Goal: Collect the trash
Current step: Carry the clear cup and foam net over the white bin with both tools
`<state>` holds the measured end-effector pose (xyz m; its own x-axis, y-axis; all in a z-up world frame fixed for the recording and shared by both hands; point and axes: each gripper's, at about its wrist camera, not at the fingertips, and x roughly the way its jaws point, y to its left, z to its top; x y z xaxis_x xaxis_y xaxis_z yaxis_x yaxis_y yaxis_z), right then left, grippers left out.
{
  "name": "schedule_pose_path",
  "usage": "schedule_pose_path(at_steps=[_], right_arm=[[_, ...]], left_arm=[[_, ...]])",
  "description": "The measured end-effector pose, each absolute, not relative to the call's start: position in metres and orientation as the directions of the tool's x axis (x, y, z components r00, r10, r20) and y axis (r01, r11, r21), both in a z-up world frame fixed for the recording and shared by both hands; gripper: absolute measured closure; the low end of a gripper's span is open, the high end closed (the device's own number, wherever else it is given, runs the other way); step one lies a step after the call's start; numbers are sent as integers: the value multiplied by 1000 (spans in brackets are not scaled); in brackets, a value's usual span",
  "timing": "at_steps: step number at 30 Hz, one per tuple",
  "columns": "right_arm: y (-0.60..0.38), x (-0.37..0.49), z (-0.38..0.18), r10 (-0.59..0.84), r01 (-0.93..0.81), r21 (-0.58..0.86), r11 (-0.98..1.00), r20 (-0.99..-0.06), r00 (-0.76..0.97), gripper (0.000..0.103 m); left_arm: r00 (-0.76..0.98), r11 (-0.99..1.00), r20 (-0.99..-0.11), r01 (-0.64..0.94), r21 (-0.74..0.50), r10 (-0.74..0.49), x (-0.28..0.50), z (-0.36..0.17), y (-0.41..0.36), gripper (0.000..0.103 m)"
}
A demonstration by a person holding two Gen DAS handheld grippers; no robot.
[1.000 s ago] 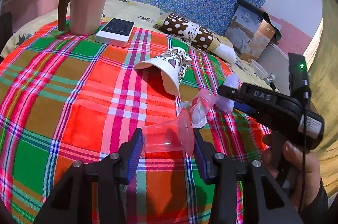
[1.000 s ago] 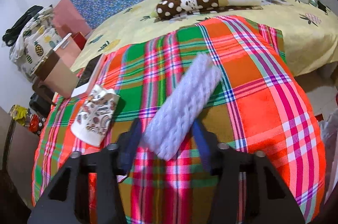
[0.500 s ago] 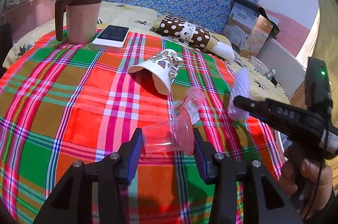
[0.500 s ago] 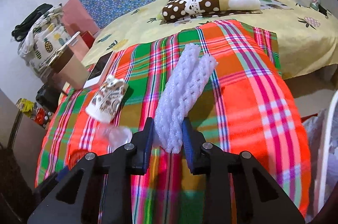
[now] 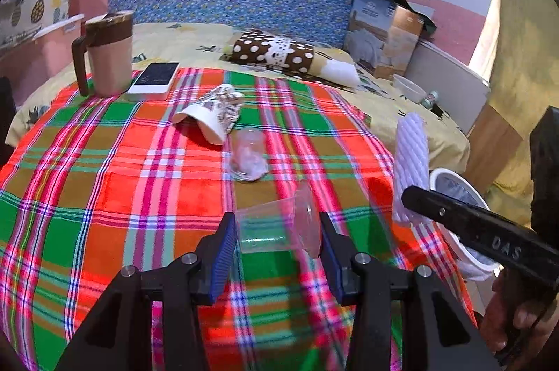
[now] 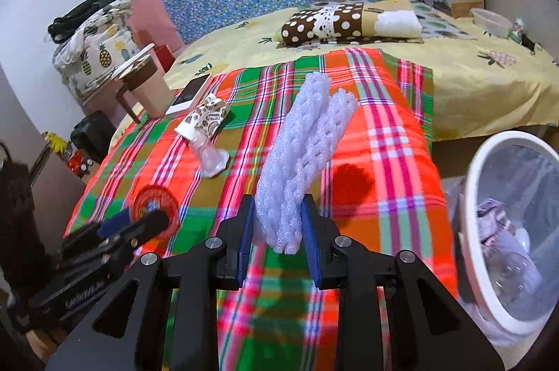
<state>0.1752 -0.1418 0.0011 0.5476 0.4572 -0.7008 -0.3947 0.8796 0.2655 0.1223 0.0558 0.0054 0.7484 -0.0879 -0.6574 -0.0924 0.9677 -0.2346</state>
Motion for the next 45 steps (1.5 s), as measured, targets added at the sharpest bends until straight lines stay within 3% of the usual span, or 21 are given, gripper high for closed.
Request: schedule_pose_path(at_steps=[27, 45], right_arm=[[-205, 136, 3, 393, -315, 243, 918, -670, 630, 74], [-303, 136, -2, 229, -71, 256, 964, -667, 709, 74]], left_arm=[[741, 977, -644, 82, -196, -191, 102, 27, -32, 57], [686, 925, -624, 321, -202, -374, 152, 31, -141, 57]])
